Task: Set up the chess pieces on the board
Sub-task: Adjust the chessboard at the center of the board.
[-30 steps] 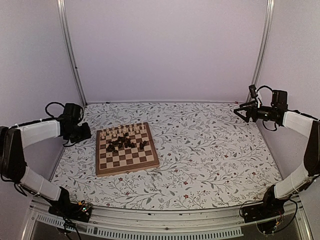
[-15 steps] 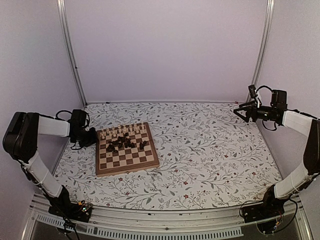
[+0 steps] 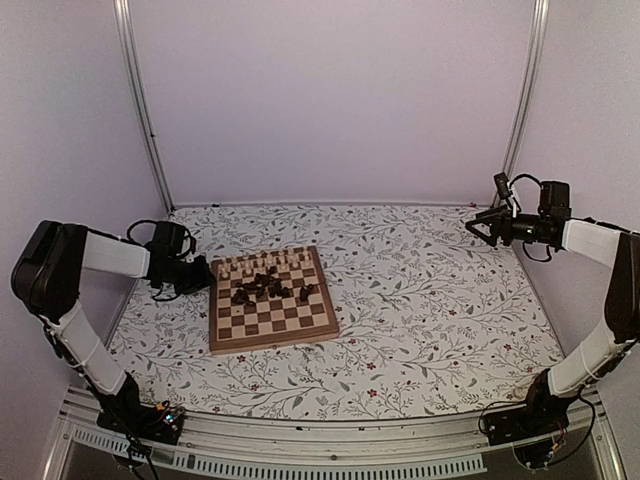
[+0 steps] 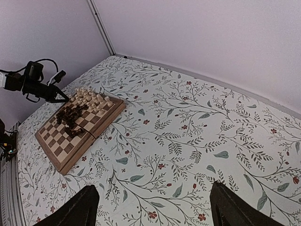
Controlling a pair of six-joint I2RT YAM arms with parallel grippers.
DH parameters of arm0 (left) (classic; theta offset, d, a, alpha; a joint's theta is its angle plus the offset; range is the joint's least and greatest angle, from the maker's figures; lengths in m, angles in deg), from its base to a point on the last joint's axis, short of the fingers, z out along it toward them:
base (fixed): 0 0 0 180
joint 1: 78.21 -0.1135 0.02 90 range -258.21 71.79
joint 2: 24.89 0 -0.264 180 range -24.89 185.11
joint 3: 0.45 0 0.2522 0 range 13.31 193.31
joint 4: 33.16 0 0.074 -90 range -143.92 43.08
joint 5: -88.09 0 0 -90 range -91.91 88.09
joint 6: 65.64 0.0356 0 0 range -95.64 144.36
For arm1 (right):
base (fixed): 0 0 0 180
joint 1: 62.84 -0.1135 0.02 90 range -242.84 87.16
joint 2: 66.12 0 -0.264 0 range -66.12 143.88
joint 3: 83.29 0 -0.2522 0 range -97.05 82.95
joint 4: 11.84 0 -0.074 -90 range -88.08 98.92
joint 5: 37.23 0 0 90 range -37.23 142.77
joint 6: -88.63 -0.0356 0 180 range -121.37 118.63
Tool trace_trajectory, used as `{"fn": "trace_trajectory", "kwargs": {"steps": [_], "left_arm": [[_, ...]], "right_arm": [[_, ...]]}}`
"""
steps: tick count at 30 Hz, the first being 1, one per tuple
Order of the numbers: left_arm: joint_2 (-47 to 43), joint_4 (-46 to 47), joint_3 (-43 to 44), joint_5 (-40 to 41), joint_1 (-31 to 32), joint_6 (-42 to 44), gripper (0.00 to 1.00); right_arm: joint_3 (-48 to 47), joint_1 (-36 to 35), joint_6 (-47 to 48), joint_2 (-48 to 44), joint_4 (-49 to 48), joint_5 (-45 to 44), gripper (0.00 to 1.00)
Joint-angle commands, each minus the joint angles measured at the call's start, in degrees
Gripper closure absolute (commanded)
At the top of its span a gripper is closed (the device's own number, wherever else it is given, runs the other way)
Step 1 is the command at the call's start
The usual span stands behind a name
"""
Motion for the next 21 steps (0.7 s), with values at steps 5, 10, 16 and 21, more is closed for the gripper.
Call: {"fn": "trace_trajectory", "kwargs": {"steps": [5, 10, 16, 21], "left_arm": [[1.2, 3.0, -1.4, -4.6, 10.2, -0.1, 0.82], [0.8, -1.7, 2.0, -2.6, 13.1, -1.1, 0.81], [-15.2, -12.1, 4.4, 9.4, 17.0, 0.5, 0.75], [-21.0, -14.4, 14.3, 9.5, 19.2, 8.7, 0.71]], "right_arm": [[-1.9, 0.2, 0.7, 1.4, 1.1, 1.5, 0.17], [-3.2, -0.1, 2.8, 2.3, 4.3, 2.5, 0.21], [-3.7, -3.3, 5.8, 1.7, 6.1, 1.2, 0.26], [-7.0, -14.8, 10.3, 1.6, 9.8, -9.8, 0.34]]}}
